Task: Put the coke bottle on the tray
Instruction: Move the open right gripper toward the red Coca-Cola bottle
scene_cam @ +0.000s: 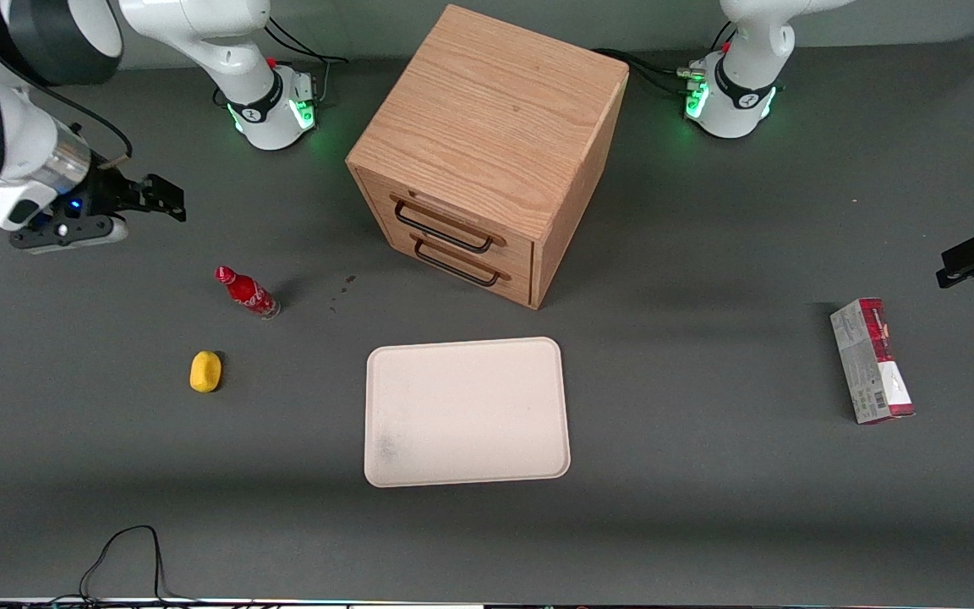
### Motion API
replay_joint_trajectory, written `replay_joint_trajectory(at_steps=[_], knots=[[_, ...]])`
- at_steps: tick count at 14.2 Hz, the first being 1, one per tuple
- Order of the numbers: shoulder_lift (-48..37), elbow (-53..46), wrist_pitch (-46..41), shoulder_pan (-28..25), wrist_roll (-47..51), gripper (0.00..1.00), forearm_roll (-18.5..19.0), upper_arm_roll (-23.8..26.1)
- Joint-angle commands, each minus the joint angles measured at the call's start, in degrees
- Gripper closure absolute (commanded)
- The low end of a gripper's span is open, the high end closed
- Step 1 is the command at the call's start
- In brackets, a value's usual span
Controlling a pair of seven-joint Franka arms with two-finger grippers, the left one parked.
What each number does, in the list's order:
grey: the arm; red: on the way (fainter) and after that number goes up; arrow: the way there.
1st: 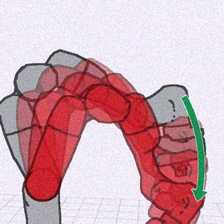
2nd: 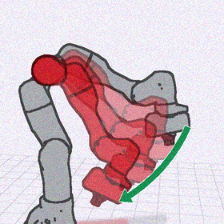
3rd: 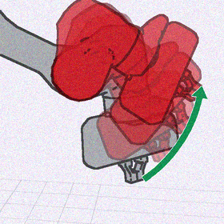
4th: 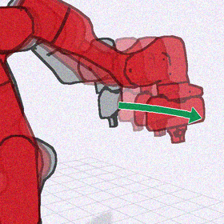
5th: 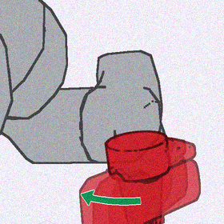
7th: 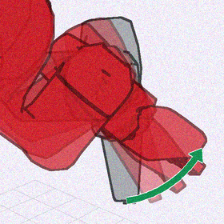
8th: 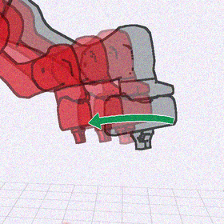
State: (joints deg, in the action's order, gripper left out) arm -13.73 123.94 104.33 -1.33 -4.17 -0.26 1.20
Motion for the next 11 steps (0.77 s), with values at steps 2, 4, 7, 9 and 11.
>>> replay_joint_trajectory(at_steps=[2,4,7,9,11], knots=[[0.72,6.83,9.3,-0.25,-0.92,0.0,0.09,-0.23],[1.5,9.46,13.95,-0.25,-0.57,0.0,-0.09,-0.23],[4.14,12.28,20.72,-0.42,-0.4,0.01,-0.18,-0.14],[7.12,12.82,25.29,-2.26,1.61,0.01,-0.18,-0.14],[10.2,12.82,29.16,-2.53,2.85,0.01,-0.18,-0.06]])
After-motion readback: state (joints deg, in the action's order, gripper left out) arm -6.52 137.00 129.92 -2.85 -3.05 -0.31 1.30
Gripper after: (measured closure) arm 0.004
